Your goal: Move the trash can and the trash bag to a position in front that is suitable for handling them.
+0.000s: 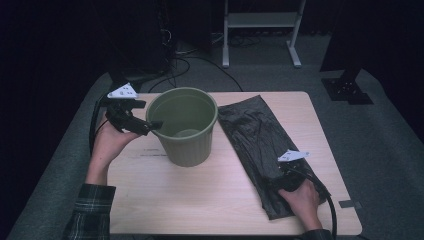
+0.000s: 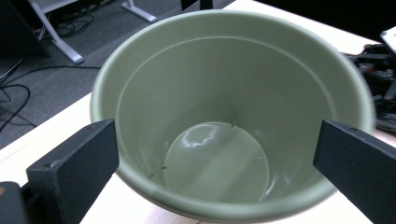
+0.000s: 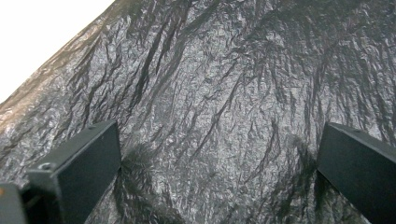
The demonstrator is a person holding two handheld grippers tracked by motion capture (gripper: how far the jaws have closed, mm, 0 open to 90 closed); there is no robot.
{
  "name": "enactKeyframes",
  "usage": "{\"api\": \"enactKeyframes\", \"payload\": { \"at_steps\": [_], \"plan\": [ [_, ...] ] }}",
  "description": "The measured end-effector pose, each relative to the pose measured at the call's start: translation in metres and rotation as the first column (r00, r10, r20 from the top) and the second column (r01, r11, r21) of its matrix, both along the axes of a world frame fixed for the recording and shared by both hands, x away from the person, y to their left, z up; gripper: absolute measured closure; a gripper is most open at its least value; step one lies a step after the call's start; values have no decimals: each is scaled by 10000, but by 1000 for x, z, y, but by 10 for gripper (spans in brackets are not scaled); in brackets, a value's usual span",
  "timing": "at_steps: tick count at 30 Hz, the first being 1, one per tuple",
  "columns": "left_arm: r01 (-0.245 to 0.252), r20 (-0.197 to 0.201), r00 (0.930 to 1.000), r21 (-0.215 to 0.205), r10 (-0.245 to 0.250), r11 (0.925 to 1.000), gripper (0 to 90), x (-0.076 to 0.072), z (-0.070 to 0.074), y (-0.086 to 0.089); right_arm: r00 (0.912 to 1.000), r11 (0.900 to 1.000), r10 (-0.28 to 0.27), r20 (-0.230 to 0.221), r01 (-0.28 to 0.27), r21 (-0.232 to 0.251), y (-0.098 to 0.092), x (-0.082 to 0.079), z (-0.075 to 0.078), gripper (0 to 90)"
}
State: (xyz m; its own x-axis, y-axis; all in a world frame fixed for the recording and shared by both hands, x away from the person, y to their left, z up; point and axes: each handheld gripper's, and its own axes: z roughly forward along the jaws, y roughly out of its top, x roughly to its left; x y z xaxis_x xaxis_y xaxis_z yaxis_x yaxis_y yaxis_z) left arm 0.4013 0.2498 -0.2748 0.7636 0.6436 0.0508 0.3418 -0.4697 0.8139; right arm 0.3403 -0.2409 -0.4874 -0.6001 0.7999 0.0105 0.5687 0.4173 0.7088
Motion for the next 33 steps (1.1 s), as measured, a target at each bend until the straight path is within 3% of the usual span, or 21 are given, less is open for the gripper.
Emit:
{"api": "enactKeyframes", "payload": {
  "at_steps": [8, 14, 18, 24, 28, 33],
  "plan": [
    [-497, -282, 9983, 511, 512, 9975, 0, 22, -15, 6, 10000, 10000, 0, -2, 0, -3, 0, 0, 0, 0],
    [-423, -556, 9974, 447, 447, 9981, 0, 32, -27, 5, 10000, 10000, 11, 5, -11, -10, 0, 0, 0, 0],
    [-340, -929, 9949, 675, 402, 9971, 0, 39, -35, 2, 10000, 10000, 14, -3, -14, 0, 0, 0, 0, 0],
    [-381, -1092, 9930, 703, 456, 9968, 0, 38, -35, 2, 10000, 10000, 16, -2, -16, -2, 0, 0, 0, 0],
    [-303, -1264, 9914, 407, 353, 9987, 0, 37, -38, 4, 10000, 10000, 17, -2, -17, -3, 0, 0, 0, 0],
    [-376, -1322, 9903, 359, 421, 9986, 0, 32, -39, 1, 10000, 10000, 29, 6, -29, -12, 0, 0, 0, 0]
  ]
}}
